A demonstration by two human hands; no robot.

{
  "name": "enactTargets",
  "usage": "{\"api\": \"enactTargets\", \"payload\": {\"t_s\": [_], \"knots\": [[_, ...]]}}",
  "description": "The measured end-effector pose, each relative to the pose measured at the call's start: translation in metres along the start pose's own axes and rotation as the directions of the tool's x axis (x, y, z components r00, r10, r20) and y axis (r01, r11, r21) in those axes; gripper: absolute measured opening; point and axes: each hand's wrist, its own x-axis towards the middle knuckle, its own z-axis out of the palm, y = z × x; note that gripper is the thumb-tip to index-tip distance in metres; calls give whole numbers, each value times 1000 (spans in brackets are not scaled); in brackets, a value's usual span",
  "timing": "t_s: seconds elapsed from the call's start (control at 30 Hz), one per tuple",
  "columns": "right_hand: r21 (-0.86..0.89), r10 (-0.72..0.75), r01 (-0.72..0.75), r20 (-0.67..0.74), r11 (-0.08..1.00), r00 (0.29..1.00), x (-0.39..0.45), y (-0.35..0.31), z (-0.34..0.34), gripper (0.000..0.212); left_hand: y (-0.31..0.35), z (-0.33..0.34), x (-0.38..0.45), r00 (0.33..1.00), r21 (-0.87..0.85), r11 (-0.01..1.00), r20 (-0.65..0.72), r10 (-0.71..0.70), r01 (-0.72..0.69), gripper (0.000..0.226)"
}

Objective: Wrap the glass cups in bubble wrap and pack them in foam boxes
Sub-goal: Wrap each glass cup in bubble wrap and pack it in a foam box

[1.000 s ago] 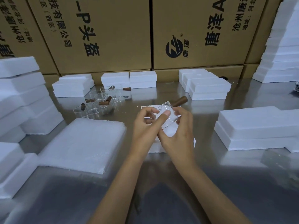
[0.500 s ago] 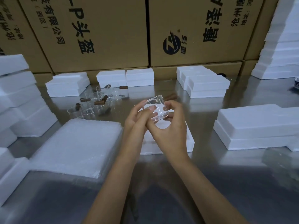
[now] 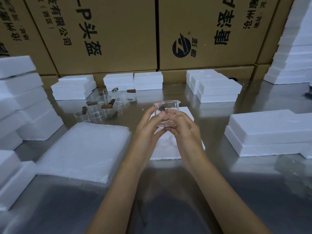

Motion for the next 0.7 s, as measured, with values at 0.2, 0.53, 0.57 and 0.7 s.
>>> {"api": "enactTargets", "payload": {"t_s": [0.2,0.53,0.57,0.7], "knots": [[-192,-62,60,-5,980,998,-5,-4,2,30,-1,-4,-1,998,-38,998,-25,52,-53,52],[-65,8,-13,-81,998,997,-10,0,4,51,-11,16,-9,886,449,841,-193,422,-302,76],[-17,22,-24,-111,1000,994,-8,0,1,51,-13,18,-10,892,457,836,-171,419,-304,87],[37,100,-95,-162,995,982,0,-4,-10,48,-16,17,-9,935,466,849,-115,336,-248,121]]}}
